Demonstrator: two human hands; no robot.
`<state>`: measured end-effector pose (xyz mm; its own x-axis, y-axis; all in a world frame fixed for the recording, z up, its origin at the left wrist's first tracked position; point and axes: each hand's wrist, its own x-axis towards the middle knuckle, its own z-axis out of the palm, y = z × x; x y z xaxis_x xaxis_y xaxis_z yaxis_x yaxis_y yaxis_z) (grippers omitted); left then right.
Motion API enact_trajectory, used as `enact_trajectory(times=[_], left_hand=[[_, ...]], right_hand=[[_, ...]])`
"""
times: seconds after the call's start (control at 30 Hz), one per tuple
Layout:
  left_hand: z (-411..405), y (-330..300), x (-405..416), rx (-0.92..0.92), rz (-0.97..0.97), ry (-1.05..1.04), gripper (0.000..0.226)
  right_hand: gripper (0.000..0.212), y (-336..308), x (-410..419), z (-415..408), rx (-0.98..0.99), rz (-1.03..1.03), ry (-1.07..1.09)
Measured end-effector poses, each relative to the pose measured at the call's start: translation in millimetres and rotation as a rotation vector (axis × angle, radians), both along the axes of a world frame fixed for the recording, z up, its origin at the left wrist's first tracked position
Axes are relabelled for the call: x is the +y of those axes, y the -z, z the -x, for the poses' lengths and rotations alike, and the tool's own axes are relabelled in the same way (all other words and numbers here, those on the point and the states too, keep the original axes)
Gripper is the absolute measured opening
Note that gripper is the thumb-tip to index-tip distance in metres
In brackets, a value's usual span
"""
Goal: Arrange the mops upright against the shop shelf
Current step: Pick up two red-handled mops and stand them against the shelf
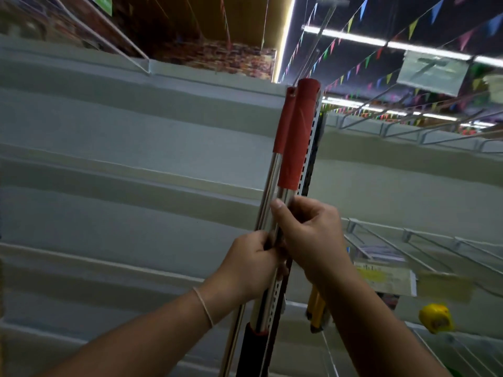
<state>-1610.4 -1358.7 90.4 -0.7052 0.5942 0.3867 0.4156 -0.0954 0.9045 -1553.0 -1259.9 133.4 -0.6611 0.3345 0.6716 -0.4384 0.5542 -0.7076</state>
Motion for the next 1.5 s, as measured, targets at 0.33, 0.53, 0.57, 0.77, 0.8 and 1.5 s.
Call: enact_trajectory(times=[0.33, 0.53, 0.57, 0.77, 0.8, 1.5], left_hand=[[8, -11, -8, 0.031, 0.041, 0.195, 0.021], [14, -19, -16, 0.017, 0.018, 0.38, 0.017], [15, -18, -15, 0.004, -0.014, 0.39, 0.017], [11, -24, -3, 0.098, -0.105, 0.23, 0.013], [10, -26, -1, 0.108, -0.104, 0.21, 0.012], [-11, -40, 24, 0.183, -0.142, 0.044, 0.05]], right_hand=[[0.042, -4, -1, -1, -0.008, 0.023, -0.072], [0.023, -8, -4, -13, -0.023, 0.009, -0.132], [0.02, -9, -6, -15, -0.019, -0.001, -0.127], [0.019, -21, -8, -15, 0.022, 0.011, -0.056], [0.02, -22, -7, -15, 0.021, 0.021, -0.048], [0.008, -65, 12, -28, 0.046, -0.132, 0.069]])
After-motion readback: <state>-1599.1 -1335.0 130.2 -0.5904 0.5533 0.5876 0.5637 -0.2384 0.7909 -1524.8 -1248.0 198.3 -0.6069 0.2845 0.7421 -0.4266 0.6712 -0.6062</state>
